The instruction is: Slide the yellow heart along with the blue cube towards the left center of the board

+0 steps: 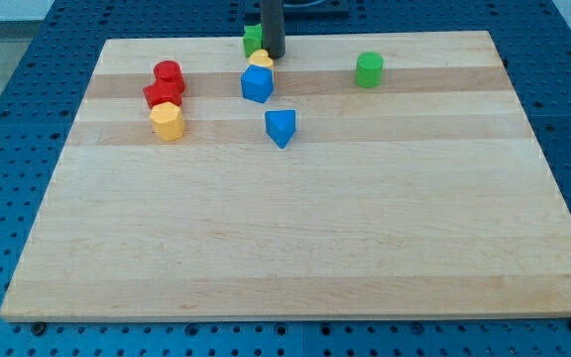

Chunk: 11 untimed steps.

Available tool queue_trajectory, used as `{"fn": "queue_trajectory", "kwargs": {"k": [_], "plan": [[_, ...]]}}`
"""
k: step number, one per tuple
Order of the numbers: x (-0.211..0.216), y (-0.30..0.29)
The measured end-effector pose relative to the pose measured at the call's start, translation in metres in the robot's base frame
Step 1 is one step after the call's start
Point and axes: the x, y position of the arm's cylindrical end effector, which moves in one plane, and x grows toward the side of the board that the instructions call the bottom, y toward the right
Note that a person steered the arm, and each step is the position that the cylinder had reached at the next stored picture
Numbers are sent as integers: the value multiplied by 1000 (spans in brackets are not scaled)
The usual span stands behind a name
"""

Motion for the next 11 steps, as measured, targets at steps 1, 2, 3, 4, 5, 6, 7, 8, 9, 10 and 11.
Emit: {"fn": "queue_trajectory", "kwargs": {"k": [1,2,3,4,5,6,7,8,9,10,11], "plan": [[3,-5],[50,-9],[69,-8],[38,-4],[28,-21],[62,-42],[92,-50],[111,-50],[117,-50],[118,-50],[161,-50]]}}
